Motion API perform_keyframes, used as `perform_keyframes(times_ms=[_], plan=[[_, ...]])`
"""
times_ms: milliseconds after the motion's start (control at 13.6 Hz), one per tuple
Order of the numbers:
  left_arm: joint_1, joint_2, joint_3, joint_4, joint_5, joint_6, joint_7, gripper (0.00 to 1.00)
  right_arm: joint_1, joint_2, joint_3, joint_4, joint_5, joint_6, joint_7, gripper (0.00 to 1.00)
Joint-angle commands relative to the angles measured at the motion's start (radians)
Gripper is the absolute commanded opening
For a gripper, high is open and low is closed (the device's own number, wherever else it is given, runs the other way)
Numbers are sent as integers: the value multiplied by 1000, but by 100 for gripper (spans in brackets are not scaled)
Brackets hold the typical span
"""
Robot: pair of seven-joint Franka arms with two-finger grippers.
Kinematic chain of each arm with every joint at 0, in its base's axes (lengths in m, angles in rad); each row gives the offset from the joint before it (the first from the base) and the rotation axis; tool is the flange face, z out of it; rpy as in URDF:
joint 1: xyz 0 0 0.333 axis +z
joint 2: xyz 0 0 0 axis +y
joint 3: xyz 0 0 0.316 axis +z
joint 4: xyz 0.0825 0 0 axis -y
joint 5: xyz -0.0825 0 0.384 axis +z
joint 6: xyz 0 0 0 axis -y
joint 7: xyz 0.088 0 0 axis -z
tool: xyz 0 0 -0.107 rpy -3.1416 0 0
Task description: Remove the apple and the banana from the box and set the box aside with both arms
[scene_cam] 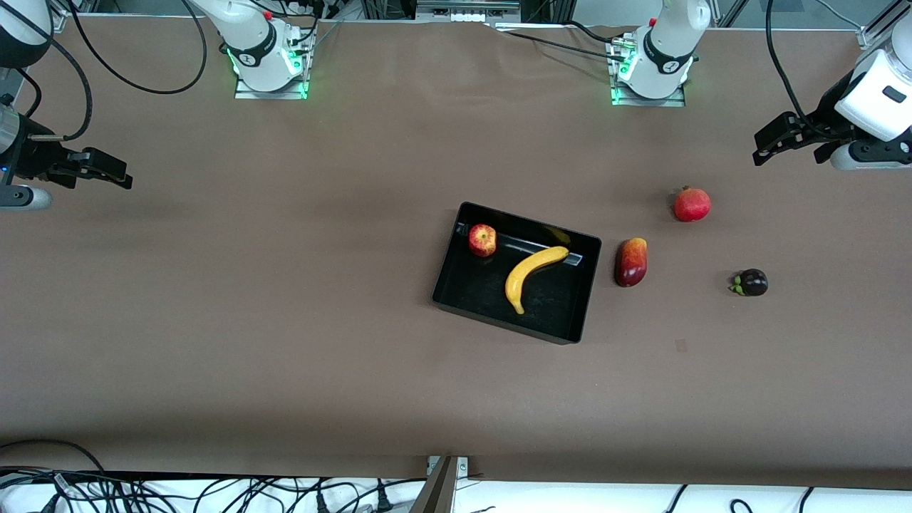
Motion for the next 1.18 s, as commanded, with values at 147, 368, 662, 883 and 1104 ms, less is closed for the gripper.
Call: perform_keyframes(times_ms=[147,368,662,883,1104], plan=[[9,3,-11,4,0,-8,24,100,8,8,-6,21,-4,-18,7,100],[2,-3,-11,-1,0,-8,23,100,9,8,-6,21,-4,-18,12,100],[-3,-3,-20,-7,-2,-7,10,100,8,8,-6,21,-4,-18,7,100],[-3,-3,-22,-5,-2,-12,7,100,8,8,-6,21,-4,-18,7,100],[-5,2,-22,-7,-2,-8,7,100,8,8,-6,21,-4,-20,7,100]])
